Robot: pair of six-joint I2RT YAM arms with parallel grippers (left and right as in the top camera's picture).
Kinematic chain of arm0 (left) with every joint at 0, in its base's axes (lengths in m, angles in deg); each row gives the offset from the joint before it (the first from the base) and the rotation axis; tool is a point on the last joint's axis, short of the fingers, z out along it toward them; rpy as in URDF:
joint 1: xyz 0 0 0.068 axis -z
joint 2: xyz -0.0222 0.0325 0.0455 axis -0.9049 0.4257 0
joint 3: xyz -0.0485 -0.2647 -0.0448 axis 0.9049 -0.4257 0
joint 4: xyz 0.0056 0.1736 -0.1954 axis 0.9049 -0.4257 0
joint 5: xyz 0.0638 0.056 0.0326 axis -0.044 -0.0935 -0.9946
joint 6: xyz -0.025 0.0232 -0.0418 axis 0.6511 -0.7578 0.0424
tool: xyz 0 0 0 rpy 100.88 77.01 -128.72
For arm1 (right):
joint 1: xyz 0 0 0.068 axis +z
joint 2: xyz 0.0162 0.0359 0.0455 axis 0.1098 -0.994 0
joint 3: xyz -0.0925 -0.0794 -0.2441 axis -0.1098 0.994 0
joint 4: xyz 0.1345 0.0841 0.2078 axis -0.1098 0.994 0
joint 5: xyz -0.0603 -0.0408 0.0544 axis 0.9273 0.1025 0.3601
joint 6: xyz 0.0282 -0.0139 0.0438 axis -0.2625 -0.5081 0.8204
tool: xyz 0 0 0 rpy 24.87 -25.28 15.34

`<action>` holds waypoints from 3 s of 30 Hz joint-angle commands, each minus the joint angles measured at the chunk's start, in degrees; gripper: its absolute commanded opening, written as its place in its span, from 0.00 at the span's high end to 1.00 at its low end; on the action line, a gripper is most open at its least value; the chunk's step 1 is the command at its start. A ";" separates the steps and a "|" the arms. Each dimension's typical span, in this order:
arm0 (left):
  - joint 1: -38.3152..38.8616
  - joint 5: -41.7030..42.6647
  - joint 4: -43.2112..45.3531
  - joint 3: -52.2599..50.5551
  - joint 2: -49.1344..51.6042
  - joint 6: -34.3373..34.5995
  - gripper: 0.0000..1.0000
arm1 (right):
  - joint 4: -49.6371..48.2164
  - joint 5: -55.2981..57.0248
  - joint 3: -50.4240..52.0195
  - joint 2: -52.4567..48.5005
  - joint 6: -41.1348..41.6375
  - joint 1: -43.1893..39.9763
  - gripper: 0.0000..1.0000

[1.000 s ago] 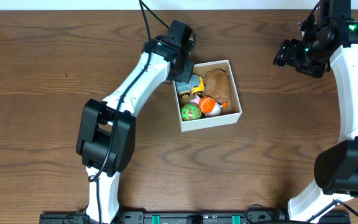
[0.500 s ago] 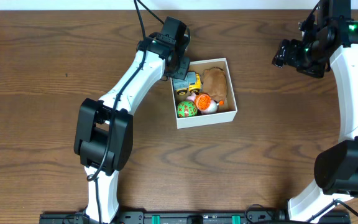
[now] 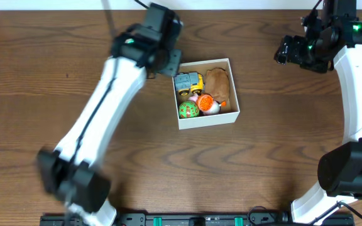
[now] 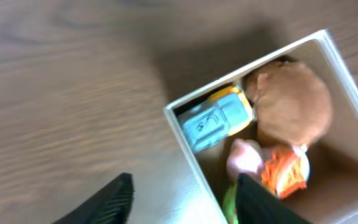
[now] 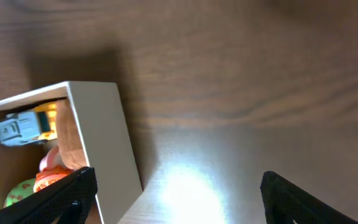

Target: Pack container

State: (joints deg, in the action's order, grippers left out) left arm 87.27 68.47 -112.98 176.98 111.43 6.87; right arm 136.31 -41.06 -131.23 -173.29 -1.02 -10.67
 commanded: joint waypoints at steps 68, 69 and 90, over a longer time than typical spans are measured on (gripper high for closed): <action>-16.33 -12.04 -20.20 -0.57 -28.70 2.69 0.02 | -3.54 2.12 16.98 47.76 -16.02 6.32 0.01; -16.33 -12.04 -20.20 -0.57 -28.70 2.69 0.02 | -5.66 2.10 19.26 49.79 -16.00 5.84 0.01; -16.33 -12.04 -20.20 -0.57 -28.70 2.69 0.02 | -38.34 2.05 79.76 84.21 -9.81 4.79 0.01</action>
State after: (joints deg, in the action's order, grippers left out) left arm 71.22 57.30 -133.13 176.81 82.43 9.12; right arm 100.86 -39.03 -56.18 -92.29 -14.17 -5.51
